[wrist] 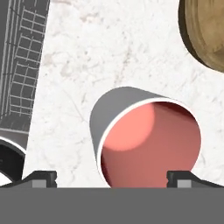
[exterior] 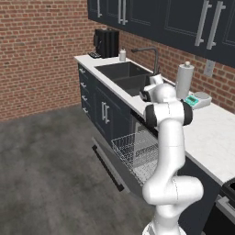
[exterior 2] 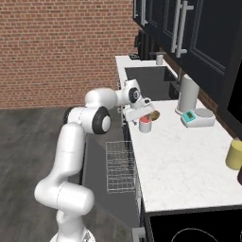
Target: Pick up the cup and bowl from the counter, place them in the dishwasher, and close the dishwasher door.
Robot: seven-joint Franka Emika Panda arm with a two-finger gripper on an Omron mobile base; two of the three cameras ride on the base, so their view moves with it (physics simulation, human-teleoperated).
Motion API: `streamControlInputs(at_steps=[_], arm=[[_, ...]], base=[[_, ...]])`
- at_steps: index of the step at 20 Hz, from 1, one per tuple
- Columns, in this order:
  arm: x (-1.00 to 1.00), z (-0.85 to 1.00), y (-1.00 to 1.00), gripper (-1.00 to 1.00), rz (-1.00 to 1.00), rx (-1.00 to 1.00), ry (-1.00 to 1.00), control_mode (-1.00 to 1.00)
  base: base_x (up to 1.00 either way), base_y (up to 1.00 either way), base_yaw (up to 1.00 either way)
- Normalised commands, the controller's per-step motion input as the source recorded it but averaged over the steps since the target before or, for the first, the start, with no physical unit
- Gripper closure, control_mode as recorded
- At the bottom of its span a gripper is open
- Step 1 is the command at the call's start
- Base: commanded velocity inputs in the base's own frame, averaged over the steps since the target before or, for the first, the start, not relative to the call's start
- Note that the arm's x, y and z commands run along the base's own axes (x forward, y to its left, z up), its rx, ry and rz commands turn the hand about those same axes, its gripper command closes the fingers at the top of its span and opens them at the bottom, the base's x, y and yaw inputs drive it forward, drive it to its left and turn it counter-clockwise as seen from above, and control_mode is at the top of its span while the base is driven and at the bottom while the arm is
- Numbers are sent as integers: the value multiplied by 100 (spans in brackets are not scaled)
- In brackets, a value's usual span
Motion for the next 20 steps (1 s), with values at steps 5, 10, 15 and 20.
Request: streamControlInputs(at_steps=[5,10,15,20], arm=[[13,-42,-1,-100,0,0,0,-100],[16,-17,0,-100,0,0,-1,-100],[-5,-8,0,100,0,0,-6,-100],[-33,-1,8,100,0,-1,-14,-100]], base=[[0,0,0],[0,0,0],[0,0,0],[0,0,0]])
